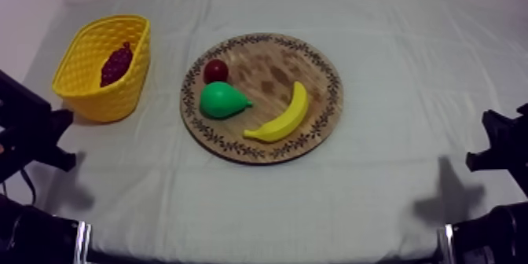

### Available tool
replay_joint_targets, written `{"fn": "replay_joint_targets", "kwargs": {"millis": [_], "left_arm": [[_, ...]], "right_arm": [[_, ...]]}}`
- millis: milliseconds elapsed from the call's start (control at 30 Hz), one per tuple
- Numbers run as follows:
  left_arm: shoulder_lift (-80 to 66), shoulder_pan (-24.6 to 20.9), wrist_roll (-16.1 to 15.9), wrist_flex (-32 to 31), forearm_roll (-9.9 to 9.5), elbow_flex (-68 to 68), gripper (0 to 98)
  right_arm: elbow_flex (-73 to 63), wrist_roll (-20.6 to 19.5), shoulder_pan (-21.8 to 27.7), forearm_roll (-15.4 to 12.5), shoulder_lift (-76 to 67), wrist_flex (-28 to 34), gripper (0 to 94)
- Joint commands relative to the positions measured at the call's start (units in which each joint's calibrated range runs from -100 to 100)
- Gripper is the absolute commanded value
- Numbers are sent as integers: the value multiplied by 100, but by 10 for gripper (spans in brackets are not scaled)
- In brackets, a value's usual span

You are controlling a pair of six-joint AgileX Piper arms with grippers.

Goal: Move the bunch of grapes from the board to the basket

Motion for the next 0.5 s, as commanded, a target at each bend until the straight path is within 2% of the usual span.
{"fn": "replay_joint_targets", "kwargs": {"millis": [0, 100, 467], "left_arm": [[-721, 11, 169, 21, -82, 123, 1], [-1158, 8, 313, 88, -222, 291, 0], [-2290, -226, 622, 407, -493, 548, 0]], "right_arm": [[-1, -1, 0, 0, -2, -3, 5], [-1, -1, 0, 0, -2, -3, 5], [-1, -1, 0, 0, -2, -3, 5]]}}
